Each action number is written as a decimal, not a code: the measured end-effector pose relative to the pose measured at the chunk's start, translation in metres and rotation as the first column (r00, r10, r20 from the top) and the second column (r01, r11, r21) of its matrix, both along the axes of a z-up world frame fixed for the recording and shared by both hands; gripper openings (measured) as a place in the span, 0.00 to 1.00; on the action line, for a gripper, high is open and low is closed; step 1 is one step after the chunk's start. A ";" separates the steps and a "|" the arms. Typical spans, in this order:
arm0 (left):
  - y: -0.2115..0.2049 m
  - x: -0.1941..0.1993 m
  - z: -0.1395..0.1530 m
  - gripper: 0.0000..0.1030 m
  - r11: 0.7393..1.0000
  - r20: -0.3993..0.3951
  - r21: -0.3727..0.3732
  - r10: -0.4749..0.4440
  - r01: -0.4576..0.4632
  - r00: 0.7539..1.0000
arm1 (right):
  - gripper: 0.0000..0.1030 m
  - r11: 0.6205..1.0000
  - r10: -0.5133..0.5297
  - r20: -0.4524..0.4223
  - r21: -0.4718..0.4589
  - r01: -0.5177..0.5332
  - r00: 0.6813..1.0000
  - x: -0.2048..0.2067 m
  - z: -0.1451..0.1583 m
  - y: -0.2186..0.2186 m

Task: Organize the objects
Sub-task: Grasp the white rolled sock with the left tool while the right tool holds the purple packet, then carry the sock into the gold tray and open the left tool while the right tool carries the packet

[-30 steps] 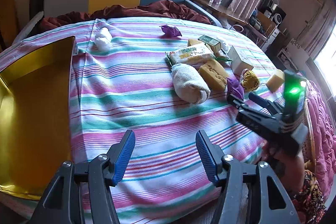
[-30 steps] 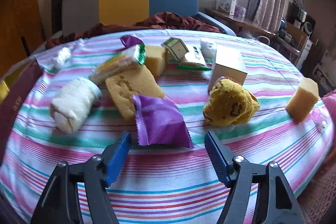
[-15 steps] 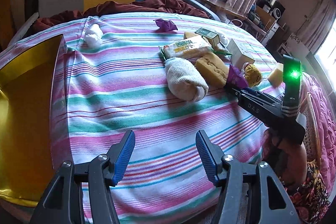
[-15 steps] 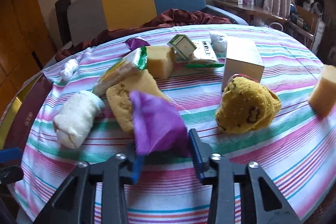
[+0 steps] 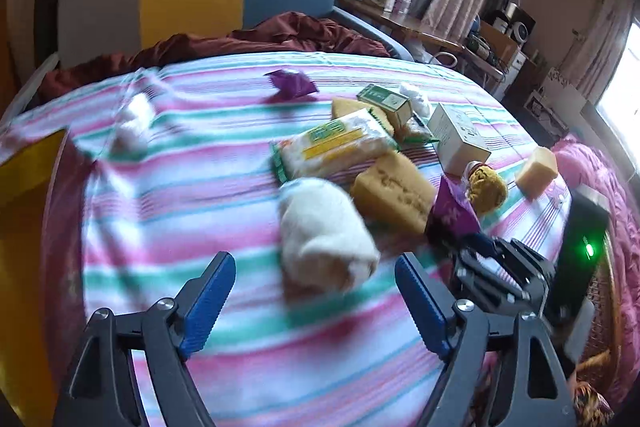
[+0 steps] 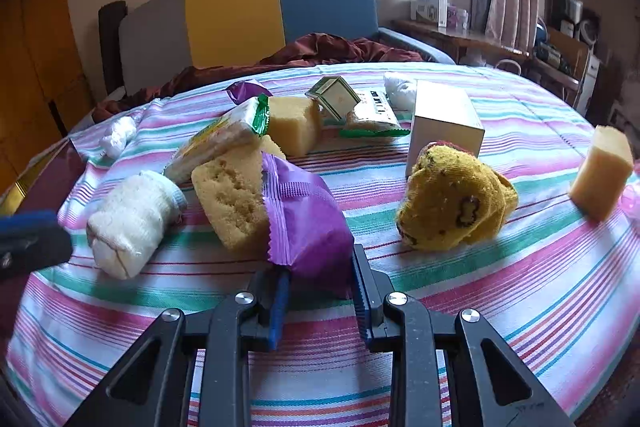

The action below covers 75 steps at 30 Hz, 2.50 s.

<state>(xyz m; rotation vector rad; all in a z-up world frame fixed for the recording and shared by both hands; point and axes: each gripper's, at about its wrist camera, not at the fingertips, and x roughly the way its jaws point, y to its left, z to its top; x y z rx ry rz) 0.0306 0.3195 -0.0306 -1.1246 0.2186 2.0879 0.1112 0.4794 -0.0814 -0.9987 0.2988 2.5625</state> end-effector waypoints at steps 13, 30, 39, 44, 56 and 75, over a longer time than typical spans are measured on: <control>0.028 -0.028 -0.040 0.77 1.000 -0.004 -0.009 -0.005 0.005 1.000 | 0.27 0.989 -0.001 0.053 0.149 -0.007 0.999 0.000 0.013 -0.017; -0.023 -0.004 -0.033 0.50 0.999 -0.024 0.041 -0.007 0.008 1.000 | 0.27 0.979 -0.051 0.125 0.203 0.025 0.991 0.006 0.025 -0.026; -0.067 0.006 -0.008 0.50 0.991 0.018 0.132 0.015 -0.017 1.000 | 0.27 0.975 -0.028 0.138 0.220 -0.003 0.990 0.005 0.032 -0.042; -0.098 0.008 0.015 0.50 0.984 -0.023 0.177 0.042 -0.037 0.999 | 0.27 0.979 0.008 0.128 0.203 -0.034 0.992 0.006 0.039 -0.055; -0.187 -0.019 0.025 0.50 0.965 -0.043 0.171 0.208 -0.198 0.977 | 0.27 0.974 0.080 0.106 0.205 -0.101 0.991 0.000 0.056 -0.093; -0.302 -0.061 -0.011 0.50 0.885 0.011 0.036 0.463 -0.464 0.886 | 0.27 0.945 0.319 -0.053 0.094 -0.314 0.946 -0.029 0.103 -0.194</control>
